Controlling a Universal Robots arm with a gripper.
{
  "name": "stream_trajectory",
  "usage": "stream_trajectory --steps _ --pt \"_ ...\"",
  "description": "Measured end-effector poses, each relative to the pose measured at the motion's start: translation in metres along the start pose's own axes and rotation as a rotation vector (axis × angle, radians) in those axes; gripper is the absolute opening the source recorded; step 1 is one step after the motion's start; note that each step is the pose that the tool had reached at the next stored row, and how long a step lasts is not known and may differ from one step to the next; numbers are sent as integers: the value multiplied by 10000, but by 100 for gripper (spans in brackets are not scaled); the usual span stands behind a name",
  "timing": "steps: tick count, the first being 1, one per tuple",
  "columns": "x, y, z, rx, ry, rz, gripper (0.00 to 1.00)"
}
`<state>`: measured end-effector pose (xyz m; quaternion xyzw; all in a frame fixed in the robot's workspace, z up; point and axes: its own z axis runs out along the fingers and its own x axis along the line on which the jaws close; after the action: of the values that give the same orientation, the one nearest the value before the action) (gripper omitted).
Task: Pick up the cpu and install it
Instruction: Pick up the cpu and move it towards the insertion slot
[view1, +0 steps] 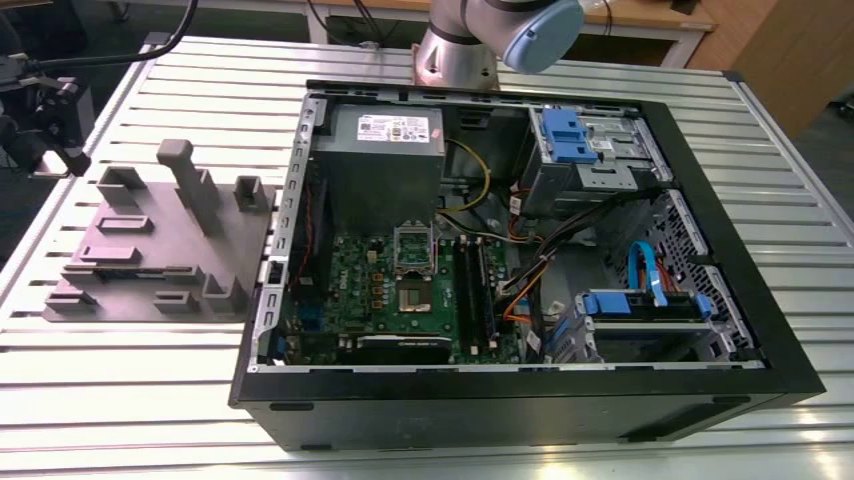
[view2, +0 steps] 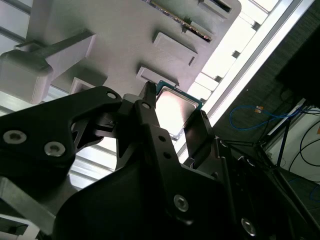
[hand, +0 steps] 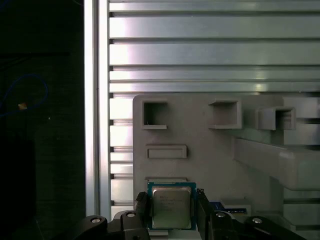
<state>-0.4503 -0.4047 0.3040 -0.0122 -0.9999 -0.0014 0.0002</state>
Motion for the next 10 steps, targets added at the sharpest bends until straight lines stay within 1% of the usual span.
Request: stream_trajectory --steps 5,10 --pt "0 0 -10 6 2 0 47" --pt "0 0 -54 6 1 0 47"
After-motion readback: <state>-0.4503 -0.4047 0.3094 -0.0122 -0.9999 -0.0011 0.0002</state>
